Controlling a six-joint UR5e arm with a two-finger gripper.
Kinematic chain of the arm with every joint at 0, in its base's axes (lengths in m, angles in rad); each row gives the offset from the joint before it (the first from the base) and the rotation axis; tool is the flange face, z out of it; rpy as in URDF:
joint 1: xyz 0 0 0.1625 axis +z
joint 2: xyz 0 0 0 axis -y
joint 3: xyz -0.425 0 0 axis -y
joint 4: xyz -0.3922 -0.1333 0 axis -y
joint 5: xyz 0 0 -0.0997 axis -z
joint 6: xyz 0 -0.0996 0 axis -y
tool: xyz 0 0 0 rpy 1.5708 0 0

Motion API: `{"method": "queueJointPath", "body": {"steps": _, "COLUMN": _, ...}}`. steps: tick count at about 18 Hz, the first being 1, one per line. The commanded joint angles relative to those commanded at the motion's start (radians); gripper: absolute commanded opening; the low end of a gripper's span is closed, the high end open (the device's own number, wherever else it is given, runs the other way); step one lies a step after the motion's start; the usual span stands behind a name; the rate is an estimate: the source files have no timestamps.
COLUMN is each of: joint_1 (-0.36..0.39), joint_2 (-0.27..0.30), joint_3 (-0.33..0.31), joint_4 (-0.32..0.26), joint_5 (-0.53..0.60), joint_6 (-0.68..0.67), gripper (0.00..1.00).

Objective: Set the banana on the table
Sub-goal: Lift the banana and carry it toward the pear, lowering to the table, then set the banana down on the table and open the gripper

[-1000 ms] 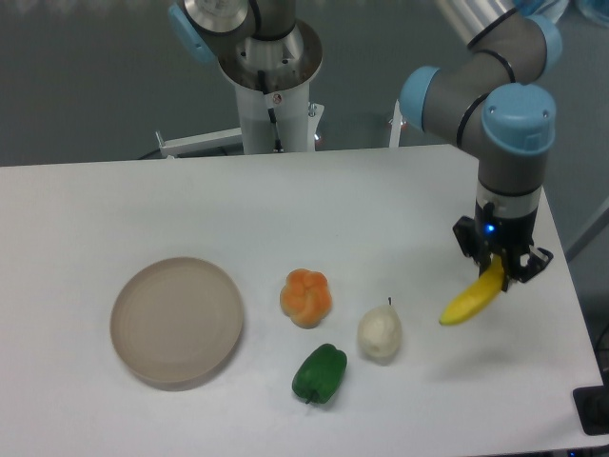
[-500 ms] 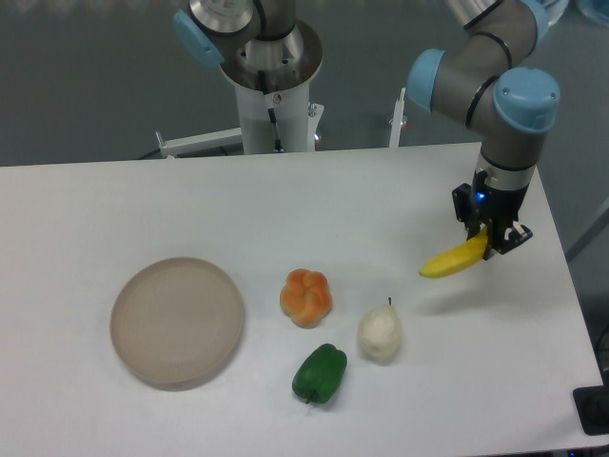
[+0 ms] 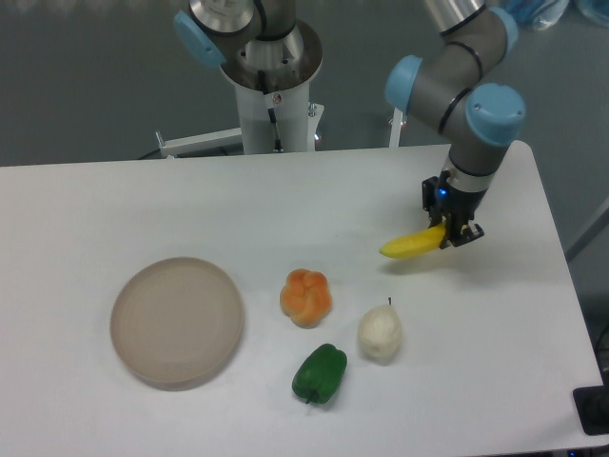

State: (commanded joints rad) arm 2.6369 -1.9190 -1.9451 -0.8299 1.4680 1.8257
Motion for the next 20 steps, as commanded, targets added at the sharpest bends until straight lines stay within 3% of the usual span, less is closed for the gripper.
{"method": "queueJointPath", "body": {"steps": 4, "joint_1": -0.008, "joint_2": 0.005, "joint_3": -0.006, "joint_4": 0.002, "joint_5": 0.000, "joint_6": -0.094, "gripper": 0.34}}
{"method": "queueJointPath", "body": {"steps": 10, "joint_1": -0.005, "joint_2": -0.018, "joint_3": 0.009, "joint_4": 0.008, "joint_5": 0.011, "joint_6": 0.002, "gripper": 0.34}}
{"method": "queueJointPath", "body": {"steps": 20, "joint_1": -0.005, "joint_2": -0.044, "joint_3": 0.020, "joint_4": 0.008, "joint_5": 0.012, "joint_6": 0.010, "gripper": 0.34}}
